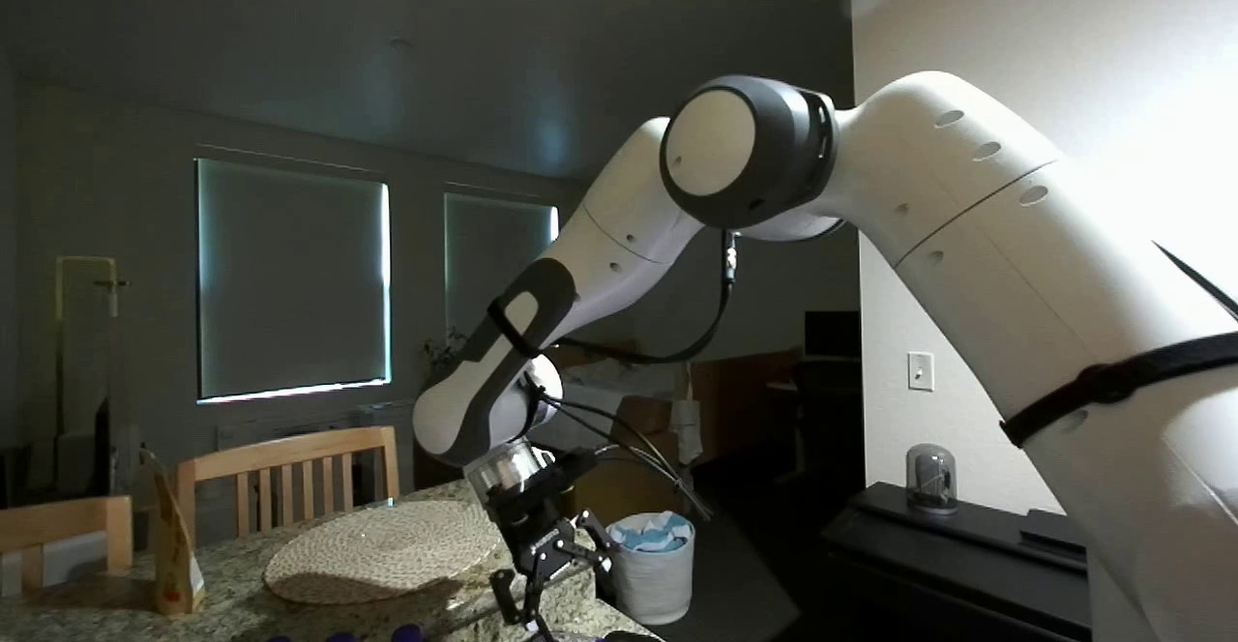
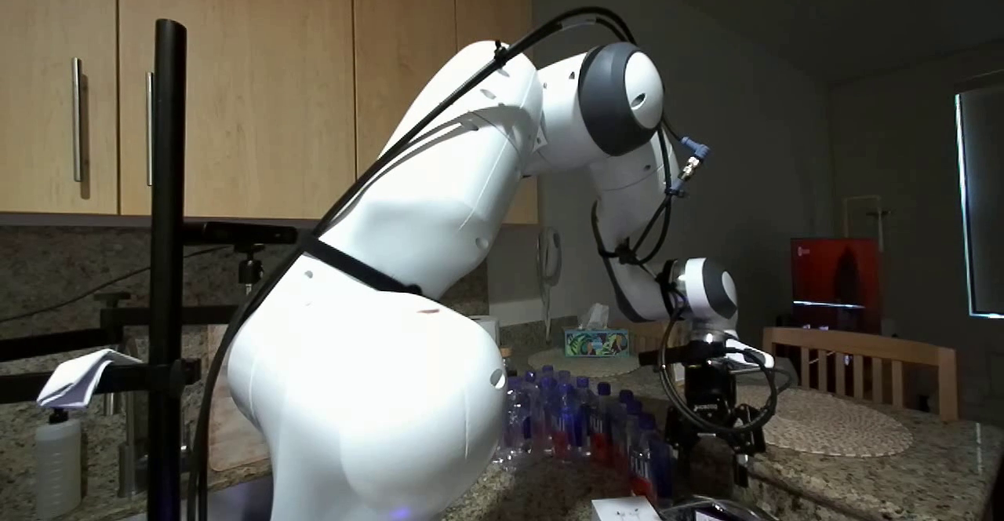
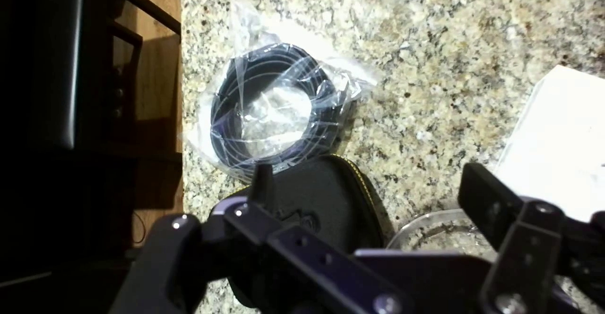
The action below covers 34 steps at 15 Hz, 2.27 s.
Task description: Remove the black object from the purple packaging
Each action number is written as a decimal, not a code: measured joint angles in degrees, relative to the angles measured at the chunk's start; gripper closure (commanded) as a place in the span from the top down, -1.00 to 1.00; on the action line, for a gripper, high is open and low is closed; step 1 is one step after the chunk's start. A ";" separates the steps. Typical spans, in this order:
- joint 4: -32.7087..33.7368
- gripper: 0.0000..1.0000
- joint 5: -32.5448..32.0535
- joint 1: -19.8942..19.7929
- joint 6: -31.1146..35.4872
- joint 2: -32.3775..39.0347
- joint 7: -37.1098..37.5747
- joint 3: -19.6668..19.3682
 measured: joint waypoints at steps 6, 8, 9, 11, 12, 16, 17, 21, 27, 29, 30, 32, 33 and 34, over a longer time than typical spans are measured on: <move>-2.67 1.00 0.00 2.62 12.04 1.88 5.80 -1.55; -3.22 1.00 0.00 3.88 15.15 4.24 7.64 -2.28; -3.22 0.50 0.00 4.39 15.81 5.42 8.11 -2.59; -3.20 0.34 0.00 5.10 16.31 7.24 8.35 -3.11; -3.20 0.17 0.00 5.39 16.38 7.75 8.35 -3.36; -3.25 -0.36 0.00 6.11 16.99 7.99 8.35 -4.14; -3.25 -0.48 0.00 6.26 17.24 7.99 8.35 -4.34; -3.69 -0.85 -0.64 7.58 21.23 8.00 10.75 -5.74; -5.52 -0.87 -6.75 12.23 32.61 8.57 22.23 -10.00; -5.55 -0.80 -7.53 13.00 33.84 8.89 24.41 -10.83; -5.55 -0.34 -7.73 13.18 34.12 9.02 25.23 -11.10; -5.55 -0.27 -7.81 13.23 34.44 9.12 26.40 -11.47; -5.55 -0.17 -7.84 13.23 34.77 9.12 26.96 -11.75; -5.55 -0.03 -7.91 13.23 35.14 9.12 27.57 -12.07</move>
